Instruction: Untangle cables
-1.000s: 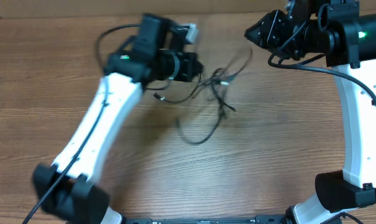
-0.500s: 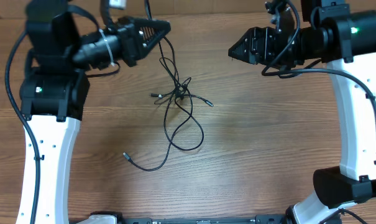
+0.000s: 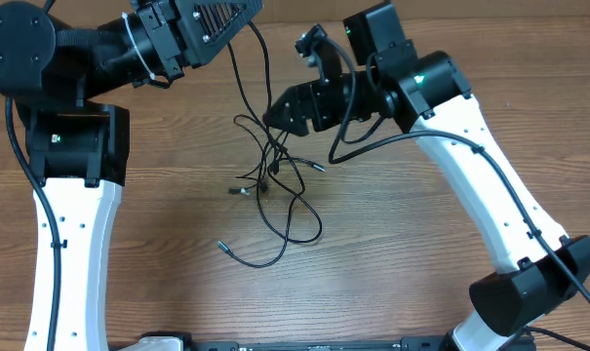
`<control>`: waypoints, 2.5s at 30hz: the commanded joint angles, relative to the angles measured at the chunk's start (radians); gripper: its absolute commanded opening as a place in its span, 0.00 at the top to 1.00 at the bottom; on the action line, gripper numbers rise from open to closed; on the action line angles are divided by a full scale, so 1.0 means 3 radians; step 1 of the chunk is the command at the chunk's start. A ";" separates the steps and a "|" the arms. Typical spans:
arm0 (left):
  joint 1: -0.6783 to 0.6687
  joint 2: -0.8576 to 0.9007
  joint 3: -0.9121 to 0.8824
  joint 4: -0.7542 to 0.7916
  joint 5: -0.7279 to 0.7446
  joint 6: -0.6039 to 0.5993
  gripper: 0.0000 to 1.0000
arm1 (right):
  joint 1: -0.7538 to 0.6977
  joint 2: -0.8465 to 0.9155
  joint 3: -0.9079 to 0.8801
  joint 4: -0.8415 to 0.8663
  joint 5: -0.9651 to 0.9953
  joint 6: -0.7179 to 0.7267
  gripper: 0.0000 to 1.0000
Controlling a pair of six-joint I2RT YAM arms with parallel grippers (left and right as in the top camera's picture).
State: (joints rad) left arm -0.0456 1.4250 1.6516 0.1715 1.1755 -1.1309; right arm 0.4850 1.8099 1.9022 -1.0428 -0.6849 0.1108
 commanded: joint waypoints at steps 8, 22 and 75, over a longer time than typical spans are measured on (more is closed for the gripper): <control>0.0005 -0.0023 0.0056 -0.0037 0.0067 0.0013 0.96 | 0.0459 0.0249 -0.0126 -0.0061 0.0341 0.0141 0.65; 0.0462 -0.0023 0.0056 -0.1863 -0.0170 0.1349 0.96 | -0.0394 -0.0103 0.0716 -0.0774 0.0774 0.0333 0.96; -0.0919 0.0586 0.0042 -0.4655 -0.3127 0.3198 0.96 | -0.0923 -0.0004 0.0857 -0.1484 0.1106 0.0416 0.91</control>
State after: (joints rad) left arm -0.2882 1.5490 1.6627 -1.2369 0.2218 -0.1982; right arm 0.2157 1.8061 2.1414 -1.4773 -0.3592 0.2356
